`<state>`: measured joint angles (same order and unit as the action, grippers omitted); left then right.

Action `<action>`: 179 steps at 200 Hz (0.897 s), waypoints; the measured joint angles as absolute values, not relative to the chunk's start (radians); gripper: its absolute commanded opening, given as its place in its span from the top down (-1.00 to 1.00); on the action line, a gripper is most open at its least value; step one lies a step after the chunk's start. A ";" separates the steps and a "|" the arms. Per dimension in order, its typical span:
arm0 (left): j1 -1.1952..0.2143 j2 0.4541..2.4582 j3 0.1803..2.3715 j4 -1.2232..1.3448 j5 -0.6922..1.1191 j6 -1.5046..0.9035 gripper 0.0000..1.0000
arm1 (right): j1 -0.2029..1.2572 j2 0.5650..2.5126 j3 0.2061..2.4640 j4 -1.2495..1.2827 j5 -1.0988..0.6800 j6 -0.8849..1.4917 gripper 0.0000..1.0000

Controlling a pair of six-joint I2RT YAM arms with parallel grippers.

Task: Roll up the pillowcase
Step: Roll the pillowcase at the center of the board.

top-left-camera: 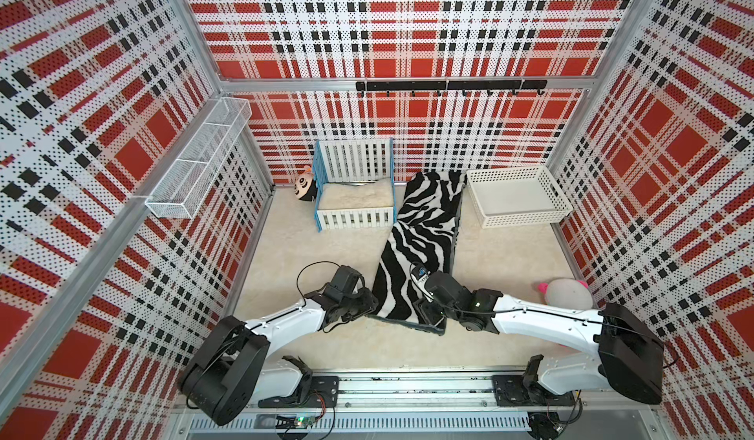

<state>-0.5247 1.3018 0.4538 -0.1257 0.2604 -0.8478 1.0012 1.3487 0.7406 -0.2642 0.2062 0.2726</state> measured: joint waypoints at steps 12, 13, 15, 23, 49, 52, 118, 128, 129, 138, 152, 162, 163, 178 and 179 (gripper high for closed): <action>-0.529 1.316 0.450 -0.117 0.272 -0.845 0.88 | 1.012 1.348 0.739 -0.264 0.224 0.260 -0.38; -0.529 1.317 0.448 -0.117 0.271 -0.848 0.91 | 1.013 1.348 0.739 -0.264 0.224 0.258 -0.40; -0.529 1.318 0.447 -0.116 0.272 -0.846 0.98 | 1.015 1.348 0.739 -0.263 0.226 0.256 -0.42; -0.528 1.322 0.440 -0.117 0.274 -0.849 1.00 | 1.024 1.346 0.737 -0.258 0.234 0.244 -0.45; -0.483 1.314 0.440 -0.136 0.284 -0.823 1.00 | 1.081 1.322 0.696 -0.205 0.260 0.175 -0.57; -0.473 1.311 0.441 -0.143 0.285 -0.818 1.00 | 1.092 1.318 0.688 -0.196 0.263 0.161 -0.58; -0.383 1.288 0.471 -0.231 0.285 -0.751 1.00 | 1.226 1.386 0.633 -0.028 0.281 -0.087 -0.49; -0.383 1.290 0.474 -0.235 0.285 -0.749 1.00 | 1.234 1.433 0.640 -0.008 0.282 -0.119 -0.47; -0.383 1.290 0.474 -0.236 0.285 -0.749 1.00 | 1.235 1.436 0.640 -0.007 0.282 -0.122 -0.47; -0.383 1.290 0.474 -0.238 0.285 -0.746 1.00 | 1.240 1.470 0.643 0.006 0.284 -0.141 -0.46; -0.383 1.290 0.476 -0.242 0.284 -0.746 1.00 | 1.243 1.508 0.643 0.014 0.291 -0.163 -0.45; -0.382 1.289 0.477 -0.244 0.284 -0.745 1.00 | 1.245 1.526 0.643 0.019 0.298 -0.172 -0.45; -0.382 1.289 0.477 -0.244 0.284 -0.745 1.00 | 1.245 1.528 0.643 0.019 0.299 -0.173 -0.45; -0.381 1.287 0.477 -0.248 0.284 -0.745 1.00 | 1.246 1.547 0.643 0.025 0.304 -0.179 -0.44; -0.381 1.287 0.477 -0.248 0.284 -0.745 1.00 | 1.246 1.548 0.643 0.025 0.304 -0.179 -0.44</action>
